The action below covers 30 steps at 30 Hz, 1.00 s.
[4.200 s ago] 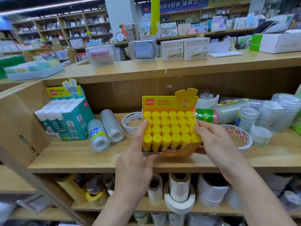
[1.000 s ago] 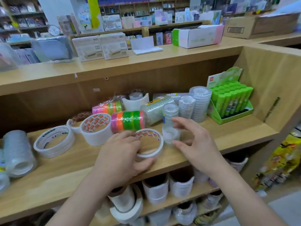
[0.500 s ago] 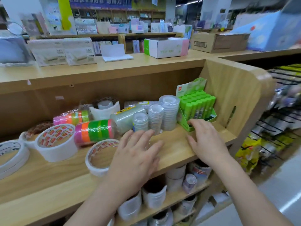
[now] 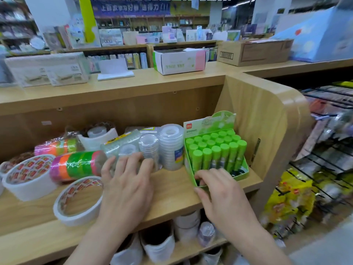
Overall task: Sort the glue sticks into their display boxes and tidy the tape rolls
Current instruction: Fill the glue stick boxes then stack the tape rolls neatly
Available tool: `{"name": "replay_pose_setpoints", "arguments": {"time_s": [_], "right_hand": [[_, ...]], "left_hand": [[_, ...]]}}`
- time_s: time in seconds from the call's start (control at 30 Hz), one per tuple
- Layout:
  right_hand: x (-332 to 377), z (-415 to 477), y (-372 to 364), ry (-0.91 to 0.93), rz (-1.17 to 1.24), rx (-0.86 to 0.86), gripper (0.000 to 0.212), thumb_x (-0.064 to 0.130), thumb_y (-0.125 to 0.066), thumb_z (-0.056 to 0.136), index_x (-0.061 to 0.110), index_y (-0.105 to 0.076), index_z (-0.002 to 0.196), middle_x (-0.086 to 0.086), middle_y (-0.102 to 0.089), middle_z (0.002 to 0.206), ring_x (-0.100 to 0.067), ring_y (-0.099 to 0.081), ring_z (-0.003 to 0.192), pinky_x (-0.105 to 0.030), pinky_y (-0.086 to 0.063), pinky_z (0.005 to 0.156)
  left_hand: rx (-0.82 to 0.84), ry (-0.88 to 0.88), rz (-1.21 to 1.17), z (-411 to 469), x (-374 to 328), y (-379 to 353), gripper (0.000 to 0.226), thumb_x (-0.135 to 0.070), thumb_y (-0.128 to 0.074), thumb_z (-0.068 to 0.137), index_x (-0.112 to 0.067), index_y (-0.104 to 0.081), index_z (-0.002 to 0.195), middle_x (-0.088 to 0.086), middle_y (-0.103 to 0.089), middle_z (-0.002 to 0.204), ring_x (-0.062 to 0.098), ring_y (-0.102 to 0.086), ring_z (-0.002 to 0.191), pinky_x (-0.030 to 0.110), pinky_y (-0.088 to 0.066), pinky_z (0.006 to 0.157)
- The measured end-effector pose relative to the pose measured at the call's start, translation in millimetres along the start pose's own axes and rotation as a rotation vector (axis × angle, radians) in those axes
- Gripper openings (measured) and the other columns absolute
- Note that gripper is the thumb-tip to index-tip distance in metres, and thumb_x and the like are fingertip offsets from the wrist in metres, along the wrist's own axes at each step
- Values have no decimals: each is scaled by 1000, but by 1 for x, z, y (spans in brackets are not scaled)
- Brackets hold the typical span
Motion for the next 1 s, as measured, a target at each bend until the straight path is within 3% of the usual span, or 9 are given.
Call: {"name": "replay_pose_setpoints", "arguments": {"time_s": [0.1, 0.23, 0.4, 0.5, 0.57, 0.7, 0.87, 0.93, 1.0], "right_hand": [[1, -6, 4, 18, 30, -18, 23, 15, -72, 79, 15, -61, 99, 3, -55, 84, -18, -51, 77, -27, -38, 70], [3, -10, 6, 38, 71, -29, 22, 24, -66, 81, 16, -62, 101, 4, -55, 86, -19, -52, 81, -26, -41, 71], [-25, -13, 37, -192, -8, -183, 53, 50, -72, 74, 17, -61, 114, -6, -50, 110, -24, -48, 104, -41, -47, 85], [-49, -11, 43, -416, 85, -109, 90, 68, -62, 67, 24, -33, 140, -6, -32, 141, -29, -38, 127, -50, -40, 100], [-57, -9, 35, -496, 253, 4, 102, 71, -58, 68, 37, -6, 148, 4, -16, 157, -21, -27, 140, -44, -30, 110], [-70, -2, 27, -599, 457, 53, 106, 71, -59, 66, 48, 7, 146, 9, -22, 158, -19, -31, 140, -39, -29, 111], [-74, 11, 29, -580, 498, 77, 98, 71, -59, 66, 48, -6, 146, 10, -34, 152, -20, -37, 135, -40, -33, 109], [-73, 15, 31, -554, 505, 72, 92, 67, -63, 68, 45, -16, 144, 12, -44, 140, -16, -43, 128, -34, -36, 103], [-72, 17, 33, -528, 489, 74, 88, 64, -69, 67, 42, -24, 139, 11, -48, 133, -15, -47, 122, -31, -38, 97]], "left_hand": [[-98, -35, -58, 14, -20, 16, 52, -34, -66, 73, -19, -53, 121, 10, -51, 129, 31, -46, 112, 52, -31, 101], [83, -45, 33, 54, -40, -2, 88, -45, -75, 69, -15, -39, 142, 7, -43, 147, 26, -43, 131, 54, -19, 111], [262, -59, 88, 81, -35, -23, 80, -55, -63, 78, -30, -24, 143, -2, -37, 147, 20, -44, 129, 52, -11, 115], [237, -34, 102, 88, -26, -28, 76, -52, -71, 74, -28, -34, 136, 1, -48, 137, 25, -55, 117, 51, -20, 112], [230, -12, 179, 92, -19, -32, 78, -53, -72, 74, -24, -34, 136, 6, -49, 137, 27, -54, 118, 52, -22, 112], [231, -9, 256, 90, -16, -25, 83, -54, -65, 80, -20, -25, 145, 10, -30, 154, 26, -24, 143, 56, -7, 114], [-13, -41, -170, 33, -45, 18, 58, -12, -64, 80, -8, -48, 135, 12, -48, 141, 29, -46, 127, 41, -33, 107], [68, 90, -461, 3, -53, 18, 55, -23, -59, 86, -14, -46, 138, 0, -52, 137, 16, -49, 122, 28, -37, 102], [256, 202, -664, -15, -66, 1, 78, -48, -60, 86, -25, -22, 150, -13, -45, 140, 4, -43, 125, 19, -36, 100]]}}
Point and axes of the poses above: each hand's wrist, its own z-axis towards the middle knuckle, its own y-axis out of the back of the hand, x = y × z, the point moved 8 cm from there along z, towards the middle knuckle
